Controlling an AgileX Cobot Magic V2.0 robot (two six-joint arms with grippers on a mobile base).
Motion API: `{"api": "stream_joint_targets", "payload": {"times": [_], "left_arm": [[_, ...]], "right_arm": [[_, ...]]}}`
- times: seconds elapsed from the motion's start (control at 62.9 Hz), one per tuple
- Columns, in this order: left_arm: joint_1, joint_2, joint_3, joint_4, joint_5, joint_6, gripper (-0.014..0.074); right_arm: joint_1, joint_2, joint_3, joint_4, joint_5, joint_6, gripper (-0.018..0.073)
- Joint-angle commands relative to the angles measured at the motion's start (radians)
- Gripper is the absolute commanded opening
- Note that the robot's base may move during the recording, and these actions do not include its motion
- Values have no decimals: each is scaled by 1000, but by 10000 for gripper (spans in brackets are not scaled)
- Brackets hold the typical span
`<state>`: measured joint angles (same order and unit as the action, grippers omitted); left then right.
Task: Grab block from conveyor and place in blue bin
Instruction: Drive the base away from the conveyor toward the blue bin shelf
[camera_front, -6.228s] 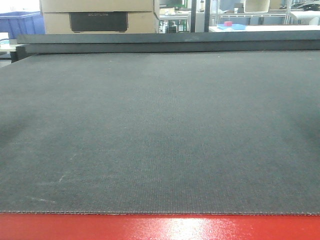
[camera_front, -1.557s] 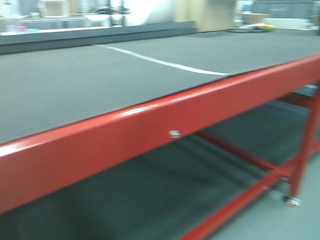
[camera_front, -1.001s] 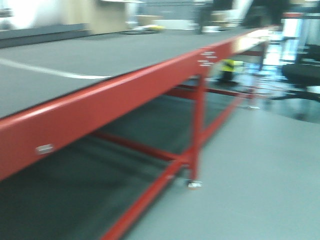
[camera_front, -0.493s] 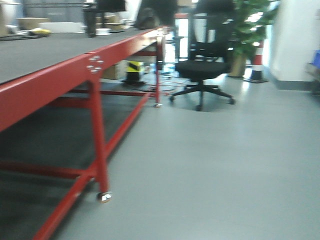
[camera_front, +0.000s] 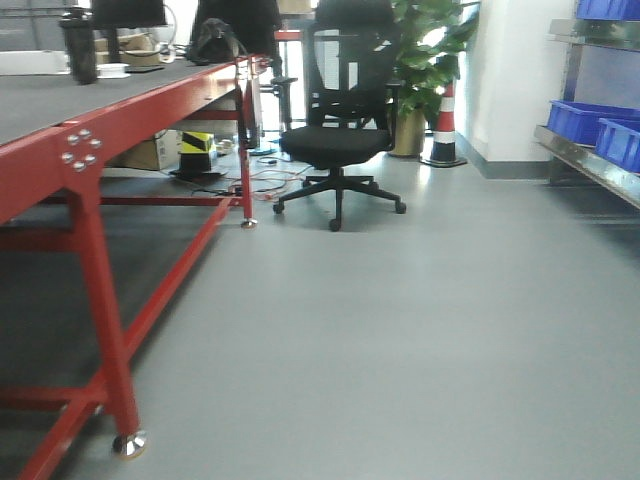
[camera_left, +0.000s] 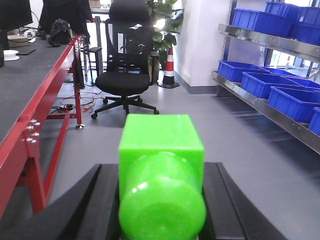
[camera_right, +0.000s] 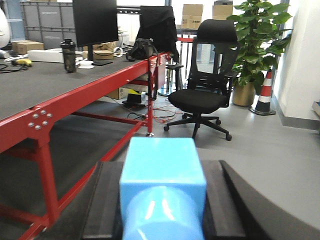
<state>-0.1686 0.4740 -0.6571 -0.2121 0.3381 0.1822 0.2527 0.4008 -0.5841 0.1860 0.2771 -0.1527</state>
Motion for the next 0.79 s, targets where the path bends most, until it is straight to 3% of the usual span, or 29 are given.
{"api": "stream_joint_targets", "payload": {"times": [0.0, 0.779], "left_arm": [[-7, -5, -1, -8, -14, 1, -111], [-7, -5, -1, -8, -16, 1, -111]], "right_arm": [[3, -5, 3, 1, -25, -4, -162], [3, -5, 3, 1, -25, -4, -162]]}}
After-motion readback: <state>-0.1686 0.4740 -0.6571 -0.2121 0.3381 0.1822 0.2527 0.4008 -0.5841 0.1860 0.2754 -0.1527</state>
